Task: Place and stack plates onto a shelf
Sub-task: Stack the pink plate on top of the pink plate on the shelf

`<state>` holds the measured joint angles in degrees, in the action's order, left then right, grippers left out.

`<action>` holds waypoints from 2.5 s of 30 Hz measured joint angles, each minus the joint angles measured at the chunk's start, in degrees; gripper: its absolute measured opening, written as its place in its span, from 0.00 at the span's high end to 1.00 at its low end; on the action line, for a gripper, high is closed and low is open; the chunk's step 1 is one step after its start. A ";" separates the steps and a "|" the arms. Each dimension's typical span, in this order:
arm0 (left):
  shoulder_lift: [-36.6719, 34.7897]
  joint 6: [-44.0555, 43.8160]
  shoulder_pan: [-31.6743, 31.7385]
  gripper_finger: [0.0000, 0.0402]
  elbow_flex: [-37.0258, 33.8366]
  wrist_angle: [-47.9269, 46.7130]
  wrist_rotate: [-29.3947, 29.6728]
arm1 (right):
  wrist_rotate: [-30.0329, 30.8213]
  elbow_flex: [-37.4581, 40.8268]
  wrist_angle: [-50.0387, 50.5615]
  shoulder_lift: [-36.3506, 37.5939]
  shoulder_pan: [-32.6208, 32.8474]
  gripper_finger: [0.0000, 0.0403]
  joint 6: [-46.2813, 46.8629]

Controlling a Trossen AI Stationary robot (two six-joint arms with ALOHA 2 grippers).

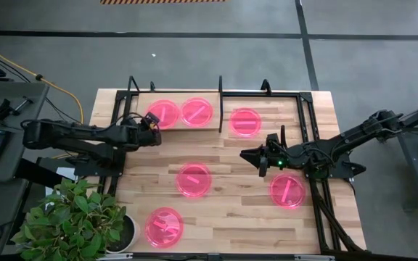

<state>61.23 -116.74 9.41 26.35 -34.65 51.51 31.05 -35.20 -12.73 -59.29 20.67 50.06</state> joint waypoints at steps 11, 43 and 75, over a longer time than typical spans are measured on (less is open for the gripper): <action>-10.22 31.15 -2.48 0.67 0.00 20.53 -6.41 | 0.52 0.00 -2.52 -0.01 -0.04 0.78 -1.33; -21.79 82.88 -13.22 0.72 0.04 65.35 -54.58 | -7.14 -16.78 5.85 -14.60 -2.39 0.78 2.04; -21.77 83.79 -13.20 0.72 0.04 62.66 -51.72 | -9.02 -31.47 15.76 -55.76 -8.31 0.78 11.47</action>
<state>39.46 -32.95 -3.79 26.39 28.01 -0.21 22.03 -66.67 3.02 -115.05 12.36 61.54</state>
